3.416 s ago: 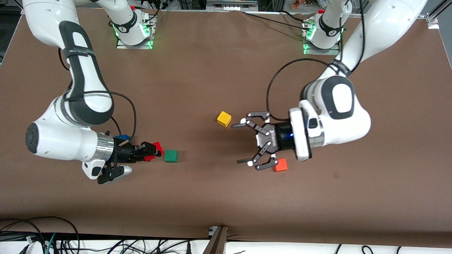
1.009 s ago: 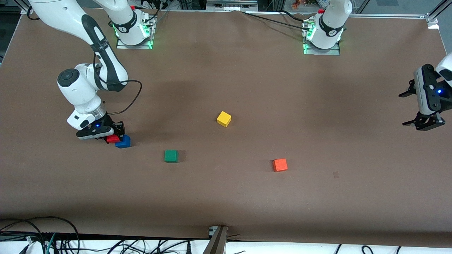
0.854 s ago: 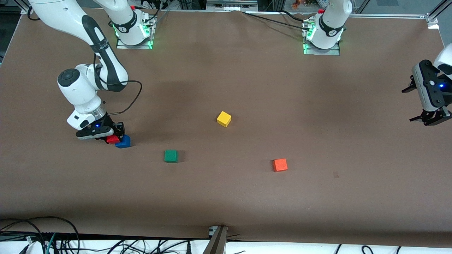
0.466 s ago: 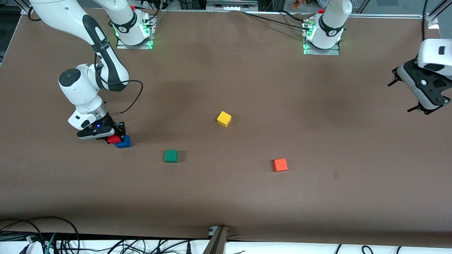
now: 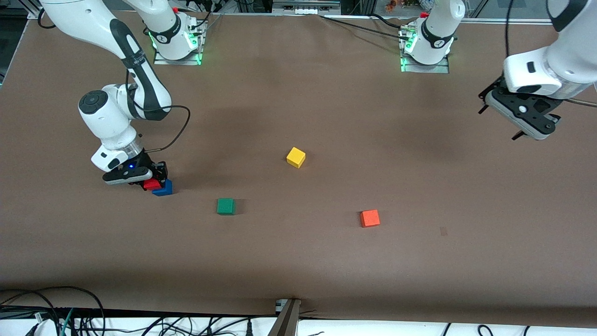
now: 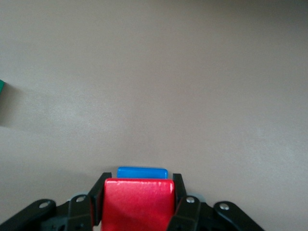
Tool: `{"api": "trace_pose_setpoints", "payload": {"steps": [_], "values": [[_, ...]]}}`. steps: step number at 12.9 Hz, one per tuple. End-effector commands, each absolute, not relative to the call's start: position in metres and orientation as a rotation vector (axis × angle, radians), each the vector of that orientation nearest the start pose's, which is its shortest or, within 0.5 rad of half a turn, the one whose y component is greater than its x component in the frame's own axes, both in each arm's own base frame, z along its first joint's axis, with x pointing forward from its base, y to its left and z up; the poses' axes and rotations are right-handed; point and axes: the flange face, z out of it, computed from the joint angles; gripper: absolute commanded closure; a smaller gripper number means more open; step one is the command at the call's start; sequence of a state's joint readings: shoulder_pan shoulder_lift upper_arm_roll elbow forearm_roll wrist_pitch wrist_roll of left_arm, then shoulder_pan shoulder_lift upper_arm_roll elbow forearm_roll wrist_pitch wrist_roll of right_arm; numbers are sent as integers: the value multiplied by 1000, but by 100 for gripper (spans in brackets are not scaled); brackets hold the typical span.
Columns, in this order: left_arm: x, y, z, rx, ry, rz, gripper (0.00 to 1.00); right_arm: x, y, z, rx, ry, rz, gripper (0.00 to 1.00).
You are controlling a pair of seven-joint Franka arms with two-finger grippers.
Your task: Pass red block to right arm, stack on blue
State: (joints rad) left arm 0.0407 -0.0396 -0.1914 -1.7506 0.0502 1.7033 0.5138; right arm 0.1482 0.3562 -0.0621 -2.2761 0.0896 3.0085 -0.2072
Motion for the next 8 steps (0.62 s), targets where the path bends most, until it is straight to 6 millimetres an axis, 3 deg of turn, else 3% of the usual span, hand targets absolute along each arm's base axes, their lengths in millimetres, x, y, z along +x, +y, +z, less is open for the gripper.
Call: {"api": "trace_pose_setpoints", "payload": {"steps": [1, 4, 5, 6, 7, 8], "values": [[530, -112, 561, -2956, 740, -11, 0, 565, 43, 245, -3074, -311, -611, 100], [535, -124, 566, -2988, 615, -125, 0, 565, 44, 244, -3074, -311, -611, 100], [537, -122, 570, -2993, 606, -149, 0, 565, 44, 244, -3073, -313, -611, 84], [542, -107, 574, -3005, 560, -166, 0, 566, 44, 245, -3074, -311, -614, 56], [549, -80, 586, -3024, 483, -199, 0, 566, 44, 245, -3074, -311, -614, 12], [555, -58, 595, -3037, 414, -224, 0, 566, 44, 246, -3072, -313, -616, 0]]}}
